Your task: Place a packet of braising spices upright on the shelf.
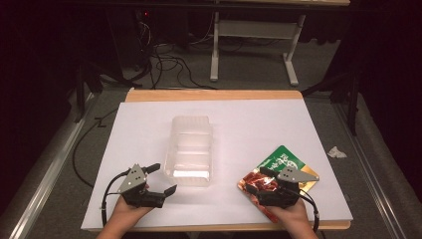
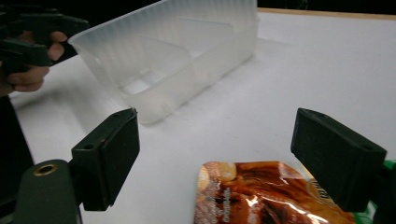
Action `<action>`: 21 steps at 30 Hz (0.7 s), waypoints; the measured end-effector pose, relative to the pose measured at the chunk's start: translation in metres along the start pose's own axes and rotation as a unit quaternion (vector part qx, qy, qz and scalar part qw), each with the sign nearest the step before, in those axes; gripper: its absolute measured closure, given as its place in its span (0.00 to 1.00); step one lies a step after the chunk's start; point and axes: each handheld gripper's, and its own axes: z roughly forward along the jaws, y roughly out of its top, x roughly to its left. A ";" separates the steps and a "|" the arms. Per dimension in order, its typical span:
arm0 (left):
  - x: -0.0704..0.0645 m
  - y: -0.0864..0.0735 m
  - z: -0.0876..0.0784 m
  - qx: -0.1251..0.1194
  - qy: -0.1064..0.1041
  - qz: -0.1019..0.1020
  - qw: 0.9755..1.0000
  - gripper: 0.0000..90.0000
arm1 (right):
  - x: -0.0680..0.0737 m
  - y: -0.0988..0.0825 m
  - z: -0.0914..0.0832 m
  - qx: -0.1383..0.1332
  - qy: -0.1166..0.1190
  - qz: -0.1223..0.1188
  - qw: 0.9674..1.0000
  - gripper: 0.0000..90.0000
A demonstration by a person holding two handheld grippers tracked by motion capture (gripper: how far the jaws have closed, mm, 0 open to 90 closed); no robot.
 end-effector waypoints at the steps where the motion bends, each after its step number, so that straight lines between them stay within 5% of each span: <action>1: 0.000 0.000 0.000 0.003 0.000 0.001 1.000 0.09 | -0.001 0.000 -0.001 0.000 -0.010 -0.003 1.000 0.18; 8: -0.001 -0.001 0.001 0.005 0.004 -0.001 1.000 0.09 | -0.014 0.001 -0.013 -0.031 -0.036 0.010 0.999 0.17; 21: 0.000 -0.001 0.001 0.007 0.004 -0.003 1.000 0.09 | -0.031 0.001 -0.022 -0.033 -0.058 0.021 0.998 0.18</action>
